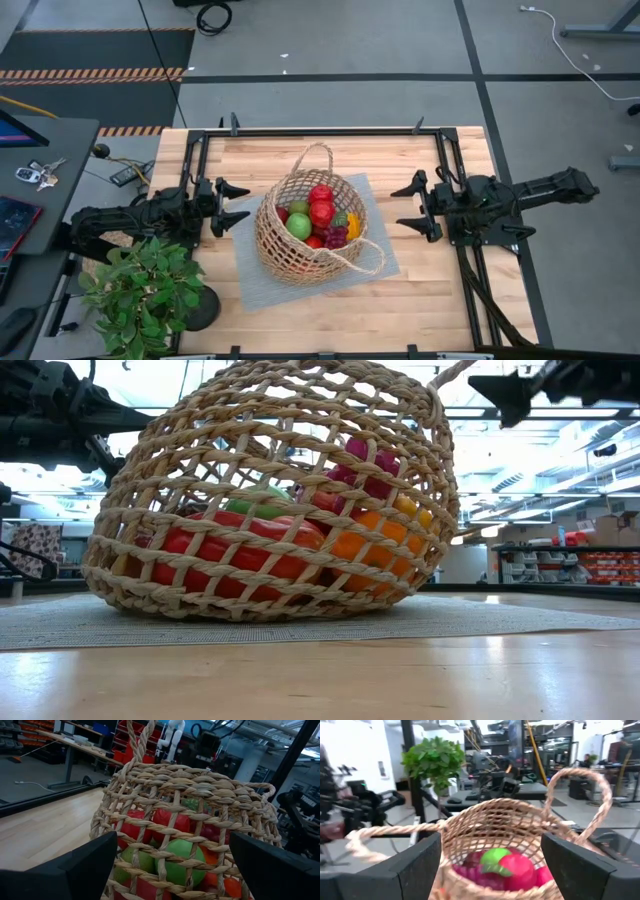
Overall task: Build produce basket
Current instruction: Return to Home Position
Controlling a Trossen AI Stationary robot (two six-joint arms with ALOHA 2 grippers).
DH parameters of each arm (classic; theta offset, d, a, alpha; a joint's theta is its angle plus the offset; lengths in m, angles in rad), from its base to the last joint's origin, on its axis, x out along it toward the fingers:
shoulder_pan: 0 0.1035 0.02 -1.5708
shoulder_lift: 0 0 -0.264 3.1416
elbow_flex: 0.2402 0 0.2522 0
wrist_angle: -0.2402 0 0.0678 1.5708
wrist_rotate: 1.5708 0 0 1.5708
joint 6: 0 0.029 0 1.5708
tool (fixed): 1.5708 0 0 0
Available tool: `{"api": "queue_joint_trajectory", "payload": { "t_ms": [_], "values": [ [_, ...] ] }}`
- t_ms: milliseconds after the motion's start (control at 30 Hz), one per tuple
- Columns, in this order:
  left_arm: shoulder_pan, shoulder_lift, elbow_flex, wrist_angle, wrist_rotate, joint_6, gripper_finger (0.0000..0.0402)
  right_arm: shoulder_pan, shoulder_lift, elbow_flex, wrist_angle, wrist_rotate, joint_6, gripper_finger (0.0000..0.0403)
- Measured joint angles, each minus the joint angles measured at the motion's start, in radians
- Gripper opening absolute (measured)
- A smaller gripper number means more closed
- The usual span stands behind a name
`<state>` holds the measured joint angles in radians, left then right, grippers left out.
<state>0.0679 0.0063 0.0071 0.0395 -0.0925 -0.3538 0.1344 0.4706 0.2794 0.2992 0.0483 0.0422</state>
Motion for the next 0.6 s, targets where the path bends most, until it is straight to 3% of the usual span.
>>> {"api": "queue_joint_trajectory", "payload": {
  "t_ms": [233,367,600],
  "values": [
    [0.000,0.000,0.000,0.000,0.000,-0.036,0.0389,-0.041,-0.107,-0.157,0.100,-0.030,0.076,0.0345],
    [0.001,-0.001,0.000,0.023,0.020,0.030,0.0389,-0.064,-0.156,-0.249,0.201,-0.020,0.104,0.0345],
    [0.000,0.000,0.000,0.024,0.265,0.317,0.0389,-0.109,-0.197,-0.272,0.201,-0.016,0.147,0.0345]
  ]
}}
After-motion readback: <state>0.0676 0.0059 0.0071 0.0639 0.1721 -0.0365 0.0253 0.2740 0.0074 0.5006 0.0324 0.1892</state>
